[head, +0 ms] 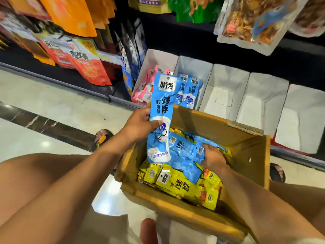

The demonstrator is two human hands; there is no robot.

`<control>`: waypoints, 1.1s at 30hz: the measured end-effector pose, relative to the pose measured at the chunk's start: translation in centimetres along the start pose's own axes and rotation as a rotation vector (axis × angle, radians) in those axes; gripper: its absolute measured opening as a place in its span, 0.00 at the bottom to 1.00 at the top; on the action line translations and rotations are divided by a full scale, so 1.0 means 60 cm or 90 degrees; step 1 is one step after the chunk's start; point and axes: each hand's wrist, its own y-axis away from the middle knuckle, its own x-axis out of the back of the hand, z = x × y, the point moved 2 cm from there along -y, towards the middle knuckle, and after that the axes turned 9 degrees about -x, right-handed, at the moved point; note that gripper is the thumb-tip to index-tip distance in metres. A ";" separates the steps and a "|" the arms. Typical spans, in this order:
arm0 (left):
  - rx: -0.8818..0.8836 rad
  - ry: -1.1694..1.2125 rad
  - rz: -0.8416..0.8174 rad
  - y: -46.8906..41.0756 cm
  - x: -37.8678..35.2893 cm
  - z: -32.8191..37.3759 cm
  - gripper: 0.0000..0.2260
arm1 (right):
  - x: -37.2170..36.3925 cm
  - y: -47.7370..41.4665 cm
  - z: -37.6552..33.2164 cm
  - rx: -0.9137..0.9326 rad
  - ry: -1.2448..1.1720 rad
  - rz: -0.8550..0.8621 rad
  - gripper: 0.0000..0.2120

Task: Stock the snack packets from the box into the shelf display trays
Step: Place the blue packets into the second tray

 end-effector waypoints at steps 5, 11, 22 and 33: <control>0.018 0.005 0.002 0.000 -0.003 0.002 0.09 | -0.007 -0.011 -0.001 0.017 0.013 0.014 0.43; 0.033 -0.035 -0.010 0.006 -0.007 0.004 0.10 | 0.030 0.009 0.007 0.077 -0.068 0.012 0.43; 0.029 -0.049 -0.034 0.018 -0.017 0.032 0.11 | 0.217 0.127 0.009 0.154 -0.299 0.158 0.38; -0.037 -0.036 -0.055 -0.005 -0.060 0.096 0.21 | 0.453 0.236 -0.061 0.167 -0.703 0.232 0.24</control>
